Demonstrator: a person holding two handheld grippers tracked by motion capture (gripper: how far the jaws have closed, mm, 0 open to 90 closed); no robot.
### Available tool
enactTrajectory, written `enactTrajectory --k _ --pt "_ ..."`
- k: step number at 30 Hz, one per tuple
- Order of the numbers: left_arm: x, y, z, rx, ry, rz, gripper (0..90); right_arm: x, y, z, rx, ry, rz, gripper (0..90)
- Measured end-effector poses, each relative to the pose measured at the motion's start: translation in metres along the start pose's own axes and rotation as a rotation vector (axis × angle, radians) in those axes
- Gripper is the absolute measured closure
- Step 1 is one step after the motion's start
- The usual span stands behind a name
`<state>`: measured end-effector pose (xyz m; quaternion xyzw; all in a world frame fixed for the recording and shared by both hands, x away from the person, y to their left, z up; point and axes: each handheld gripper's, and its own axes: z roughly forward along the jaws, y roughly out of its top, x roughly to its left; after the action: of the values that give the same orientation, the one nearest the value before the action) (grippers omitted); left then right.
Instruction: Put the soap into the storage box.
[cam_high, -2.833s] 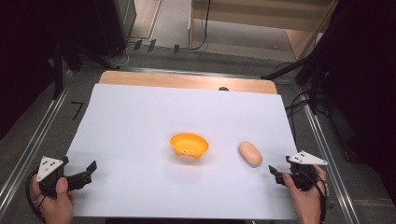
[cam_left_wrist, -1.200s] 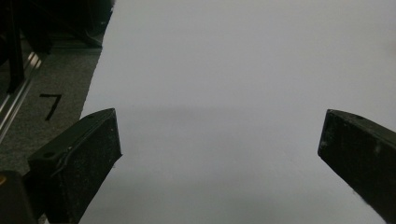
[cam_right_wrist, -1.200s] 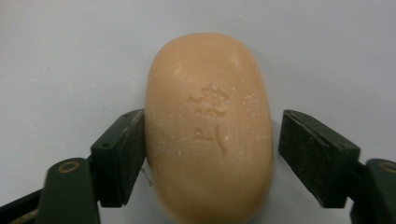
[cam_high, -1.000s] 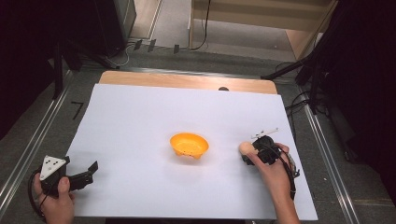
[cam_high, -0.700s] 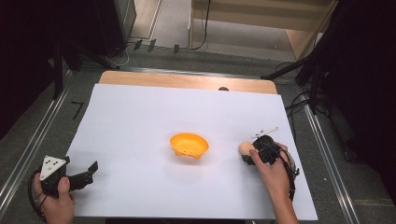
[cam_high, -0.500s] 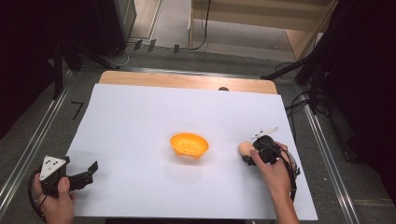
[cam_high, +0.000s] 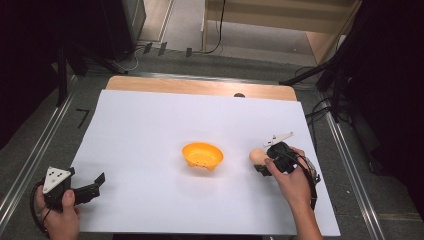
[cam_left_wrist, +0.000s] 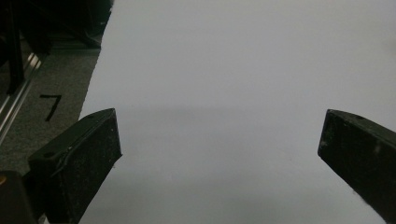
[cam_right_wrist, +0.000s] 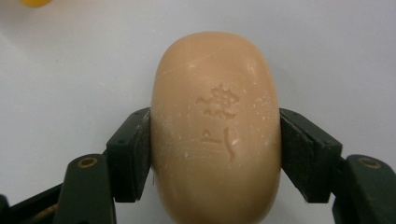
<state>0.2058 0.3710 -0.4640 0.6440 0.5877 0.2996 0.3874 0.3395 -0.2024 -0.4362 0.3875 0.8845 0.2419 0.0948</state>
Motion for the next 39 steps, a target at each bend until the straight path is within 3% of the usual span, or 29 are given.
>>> enactTrajectory --k 10,27,39 --pt "0.000 0.000 0.000 0.001 0.000 0.001 0.0 0.014 0.020 -0.008 -0.027 0.029 -0.089 32.6" --pt "-0.001 0.000 0.000 0.000 -0.001 0.006 0.0 0.034 0.055 -0.017 -0.047 0.074 -0.169 32.6" --pt "-0.002 0.000 0.000 0.002 -0.001 0.016 0.0 0.052 0.079 -0.015 -0.051 0.095 -0.258 32.6"
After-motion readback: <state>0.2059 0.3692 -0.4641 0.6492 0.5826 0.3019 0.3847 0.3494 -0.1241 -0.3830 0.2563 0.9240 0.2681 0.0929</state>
